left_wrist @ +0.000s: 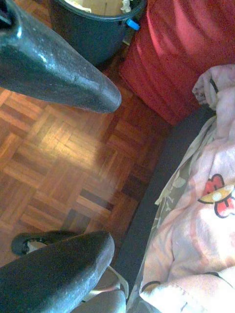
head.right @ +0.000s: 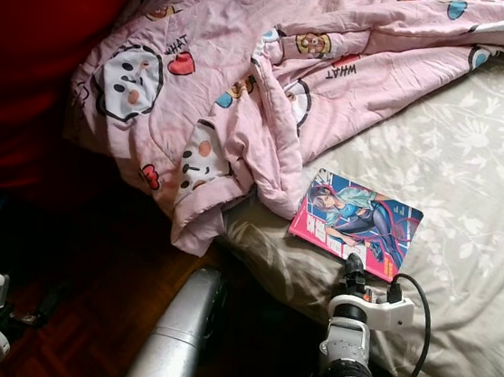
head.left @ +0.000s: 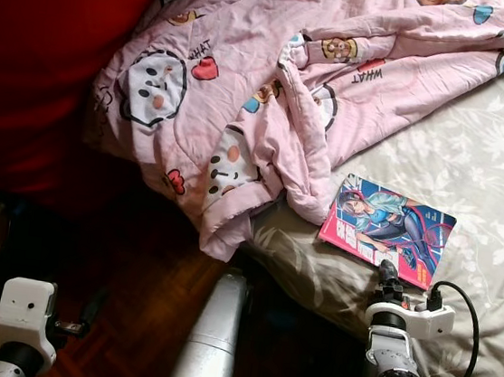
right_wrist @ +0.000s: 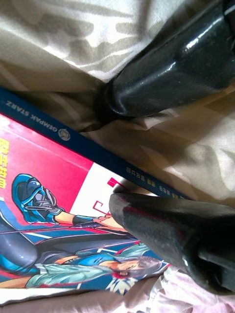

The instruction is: Clean up the room

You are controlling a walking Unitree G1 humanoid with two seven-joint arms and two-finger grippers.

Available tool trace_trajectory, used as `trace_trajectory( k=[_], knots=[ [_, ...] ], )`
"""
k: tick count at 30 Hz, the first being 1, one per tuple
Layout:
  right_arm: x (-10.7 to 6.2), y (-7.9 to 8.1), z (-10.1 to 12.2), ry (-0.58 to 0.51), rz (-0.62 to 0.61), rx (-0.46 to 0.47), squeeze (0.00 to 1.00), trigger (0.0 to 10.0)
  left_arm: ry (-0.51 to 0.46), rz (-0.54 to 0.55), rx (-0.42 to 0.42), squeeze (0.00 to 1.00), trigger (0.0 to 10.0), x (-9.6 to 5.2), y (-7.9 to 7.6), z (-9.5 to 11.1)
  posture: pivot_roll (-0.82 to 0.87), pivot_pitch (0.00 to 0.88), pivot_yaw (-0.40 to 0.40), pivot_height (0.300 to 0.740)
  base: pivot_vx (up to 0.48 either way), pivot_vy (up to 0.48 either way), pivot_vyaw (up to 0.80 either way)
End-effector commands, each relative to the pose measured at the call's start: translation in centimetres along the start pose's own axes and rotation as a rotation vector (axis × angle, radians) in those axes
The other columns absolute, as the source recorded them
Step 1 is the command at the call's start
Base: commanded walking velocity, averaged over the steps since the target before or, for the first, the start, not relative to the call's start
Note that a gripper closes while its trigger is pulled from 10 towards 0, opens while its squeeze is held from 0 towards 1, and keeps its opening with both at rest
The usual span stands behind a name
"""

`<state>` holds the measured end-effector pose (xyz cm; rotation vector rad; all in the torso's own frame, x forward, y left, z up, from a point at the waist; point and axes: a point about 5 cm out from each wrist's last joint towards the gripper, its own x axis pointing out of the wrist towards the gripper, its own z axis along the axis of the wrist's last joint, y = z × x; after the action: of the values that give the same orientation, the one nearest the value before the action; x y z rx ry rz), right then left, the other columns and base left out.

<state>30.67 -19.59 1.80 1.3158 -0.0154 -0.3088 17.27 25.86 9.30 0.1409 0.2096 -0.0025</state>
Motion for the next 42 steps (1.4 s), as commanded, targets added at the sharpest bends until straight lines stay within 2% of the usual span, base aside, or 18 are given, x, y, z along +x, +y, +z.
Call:
trace_trajectory(
  k=[1, 8, 11, 14, 15, 18, 29, 30, 31, 32, 37, 42],
  knots=[
    [0.1, 0.3, -0.9, 0.038, -0.002, 0.021, 0.00, 10.0, 0.059, 0.013, 0.007, 0.00, 10.0, -0.8, 0.6, -1.0, 0.42, 0.578, 0.292, 0.608, 0.000, 0.000, 0.00],
    [-0.8, -1.5, -0.5, 0.019, -0.101, 0.023, 0.00, 10.0, 0.066, 0.009, 0.009, 0.00, 10.0, -1.0, 0.6, -1.1, 0.43, 0.578, 0.296, 0.608, 0.000, 0.000, 0.00],
    [-0.8, -1.5, -0.5, 0.018, -0.107, 0.023, 0.00, 10.0, 0.070, 0.010, 0.012, 0.00, 10.0, -1.1, 0.8, -1.2, 0.43, 0.580, 0.298, 0.608, 0.000, 0.000, 0.00],
    [-0.6, -1.0, -0.7, 0.022, -0.075, 0.026, 0.00, 10.0, 0.070, 0.010, 0.014, 0.00, 10.0, -1.1, 0.8, -1.2, 0.43, 0.581, 0.301, 0.608, 0.000, 0.000, 0.00],
    [-0.1, 0.1, -1.1, 0.038, 0.002, 0.030, 0.00, 10.0, 0.067, 0.008, 0.015, 0.00, 10.0, -0.9, 0.7, -1.1, 0.43, 0.582, 0.298, 0.608, 0.000, 0.000, 0.00],
    [0.3, 1.4, -1.5, 0.056, 0.085, 0.034, 0.00, 10.0, 0.067, 0.007, 0.014, 0.00, 10.0, -0.7, 0.6, -1.3, 0.42, 0.575, 0.289, 0.608, 0.000, 0.000, 0.00],
    [0.7, 2.1, -1.6, 0.068, 0.115, 0.033, 0.00, 10.0, 0.072, 0.006, 0.011, 0.00, 10.0, -1.0, 0.2, -1.4, 0.42, 0.581, 0.288, 0.608, 0.000, 0.000, 0.00],
    [0.7, 2.1, -1.7, 0.069, 0.118, 0.035, 0.00, 6.8, 0.072, 0.006, 0.012, 0.00, 10.0, -1.0, 0.2, -1.4, 0.42, 0.581, 0.288, 0.608, 0.000, 0.000, 0.00],
    [0.7, 2.1, -1.7, 0.069, 0.119, 0.035, 0.00, 6.8, 0.072, 0.006, 0.012, 0.00, 10.0, -1.0, 0.2, -1.4, 0.42, 0.581, 0.288, 0.608, 0.000, 0.000, 0.00],
    [0.7, 2.1, -1.7, 0.071, 0.121, 0.034, 0.00, 0.0, 0.071, 0.006, 0.012, 0.00, 10.0, -0.9, 0.2, -1.4, 0.42, 0.581, 0.288, 0.608, 0.000, 0.000, 0.00],
    [0.6, 2.0, -1.8, 0.076, 0.116, 0.030, 0.00, 0.0, 0.069, 0.004, 0.012, 0.00, 10.0, -0.7, 0.0, -1.4, 0.41, 0.577, 0.279, 0.608, 0.000, 0.000, 0.00],
    [0.0, 1.0, -1.9, 0.085, 0.082, 0.015, 0.00, 0.0, 0.065, 0.002, 0.011, 0.00, 10.0, -0.4, -0.2, -1.4, 0.41, 0.568, 0.271, 0.608, 0.000, 0.000, 0.00]
  ],
)
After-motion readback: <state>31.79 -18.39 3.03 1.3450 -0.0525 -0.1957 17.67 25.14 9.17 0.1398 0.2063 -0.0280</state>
